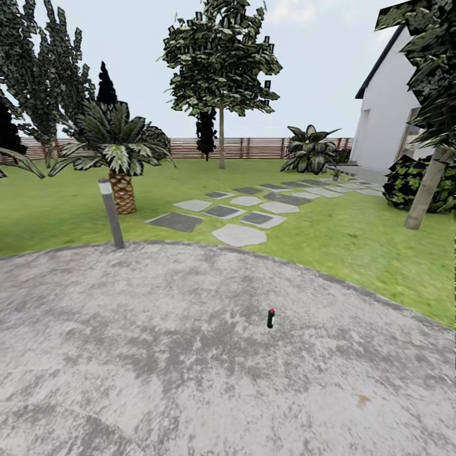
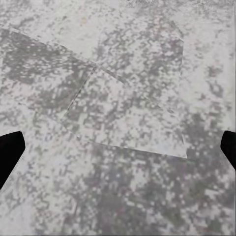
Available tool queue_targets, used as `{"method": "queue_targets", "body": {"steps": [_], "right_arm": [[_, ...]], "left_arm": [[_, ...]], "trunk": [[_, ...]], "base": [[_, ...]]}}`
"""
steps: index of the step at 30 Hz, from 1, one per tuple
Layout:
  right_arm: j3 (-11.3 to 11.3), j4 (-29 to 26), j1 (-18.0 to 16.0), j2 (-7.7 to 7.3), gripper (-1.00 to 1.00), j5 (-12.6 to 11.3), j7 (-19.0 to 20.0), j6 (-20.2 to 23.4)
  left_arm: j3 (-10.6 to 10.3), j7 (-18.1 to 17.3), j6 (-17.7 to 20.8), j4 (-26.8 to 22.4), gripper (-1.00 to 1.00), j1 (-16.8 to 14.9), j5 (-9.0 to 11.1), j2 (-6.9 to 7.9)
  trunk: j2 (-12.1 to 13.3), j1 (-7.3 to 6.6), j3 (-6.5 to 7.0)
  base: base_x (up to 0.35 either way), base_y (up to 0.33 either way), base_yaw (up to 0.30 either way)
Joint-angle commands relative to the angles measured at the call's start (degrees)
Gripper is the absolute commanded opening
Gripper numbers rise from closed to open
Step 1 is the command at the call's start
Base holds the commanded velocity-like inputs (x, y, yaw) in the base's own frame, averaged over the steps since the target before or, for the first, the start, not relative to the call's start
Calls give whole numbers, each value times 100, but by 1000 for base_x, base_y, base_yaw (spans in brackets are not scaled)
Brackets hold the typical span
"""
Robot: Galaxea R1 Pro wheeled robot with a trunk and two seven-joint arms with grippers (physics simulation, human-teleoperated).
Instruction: Pick up the pesticide atomizer in the garden and spray insectifuge to fully cover both potted plants in the garden.
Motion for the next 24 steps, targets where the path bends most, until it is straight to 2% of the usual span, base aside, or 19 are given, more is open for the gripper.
{"method": "queue_targets", "body": {"steps": [1,13,24], "right_arm": [[-4,5,-4,1,100,4,-1,-18],[-4,5,-4,1,100,-2,-1,-18],[5,1,-4,-4,100,2,10,-18]], "left_arm": [[15,-2,-20,3,100,-3,2,-1],[15,-2,-21,-1,100,-3,2,-1],[15,-2,-21,-2,100,-3,4,-1]], "trunk": [[-2,2,-6],[-2,2,-6],[-2,2,-6]], "base": [[339,0,-203],[339,0,-287],[339,0,-35]]}}
